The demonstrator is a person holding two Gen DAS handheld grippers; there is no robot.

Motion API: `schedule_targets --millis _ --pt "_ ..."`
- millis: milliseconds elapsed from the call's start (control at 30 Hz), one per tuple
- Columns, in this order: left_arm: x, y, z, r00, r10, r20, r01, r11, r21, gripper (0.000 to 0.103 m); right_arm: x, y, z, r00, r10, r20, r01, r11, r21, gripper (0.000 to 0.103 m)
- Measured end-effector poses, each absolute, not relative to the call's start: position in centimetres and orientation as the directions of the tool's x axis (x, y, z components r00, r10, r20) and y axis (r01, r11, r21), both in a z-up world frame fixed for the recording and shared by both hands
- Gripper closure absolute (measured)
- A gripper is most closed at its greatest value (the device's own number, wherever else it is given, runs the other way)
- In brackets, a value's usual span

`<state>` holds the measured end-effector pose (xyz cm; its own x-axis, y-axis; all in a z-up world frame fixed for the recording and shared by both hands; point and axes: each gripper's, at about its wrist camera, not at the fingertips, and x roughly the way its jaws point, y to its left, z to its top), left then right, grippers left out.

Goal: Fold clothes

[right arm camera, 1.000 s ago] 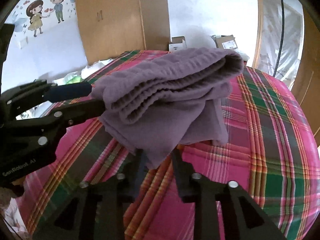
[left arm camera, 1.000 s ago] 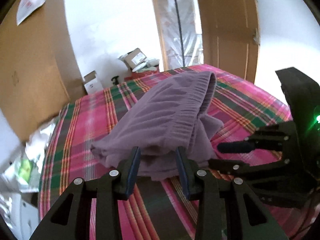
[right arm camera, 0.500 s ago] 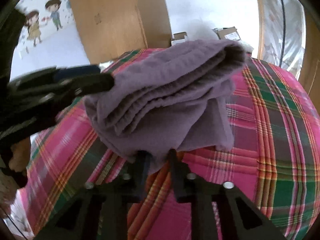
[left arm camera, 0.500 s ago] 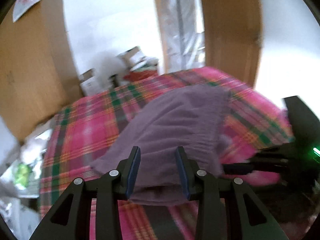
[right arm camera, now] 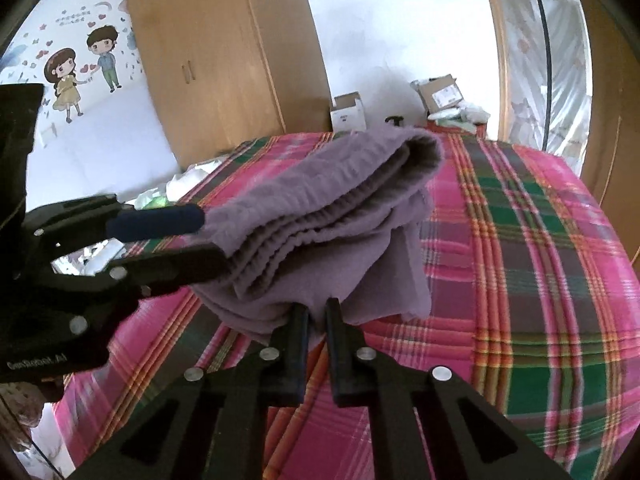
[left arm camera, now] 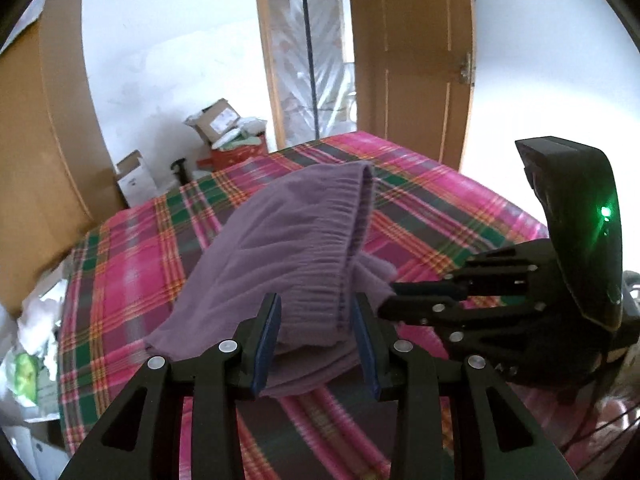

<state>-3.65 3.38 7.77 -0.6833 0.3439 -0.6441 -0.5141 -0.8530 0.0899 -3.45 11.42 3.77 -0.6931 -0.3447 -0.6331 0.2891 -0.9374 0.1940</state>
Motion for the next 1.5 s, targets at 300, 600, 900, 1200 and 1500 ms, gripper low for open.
schedule_targets --millis 300,600,900,1200,1500 --pt "-6.5 3.3 6.8 -0.646 0.290 -0.706 -0.436 -0.900 0.029 0.069 -2.4 12.1 5.0 -0.728 -0.317 -0.608 0.270 -0.948 0.171 0.099" --pt "-7.0 0.9 8.8 -0.722 0.227 -0.654 -0.314 -0.949 0.017 0.077 -1.7 13.7 6.4 -0.772 -0.268 -0.576 0.222 -0.963 0.151 0.100" --pt "-8.1 -3.7 11.9 -0.802 0.149 -0.578 -0.146 -0.988 -0.051 0.078 -1.0 17.3 9.0 -0.843 -0.139 -0.520 0.101 -0.990 0.102 0.101" --pt "-7.9 -8.8 10.4 -0.807 0.051 -0.589 0.024 -0.993 -0.119 0.078 -2.4 21.5 8.4 -0.820 0.012 -0.572 -0.061 -0.996 0.067 0.101" --pt "-8.2 -10.7 5.4 -0.733 0.038 -0.679 0.075 -0.988 -0.136 0.077 -0.5 21.6 9.6 -0.885 -0.032 -0.464 -0.045 -0.987 0.153 0.099"
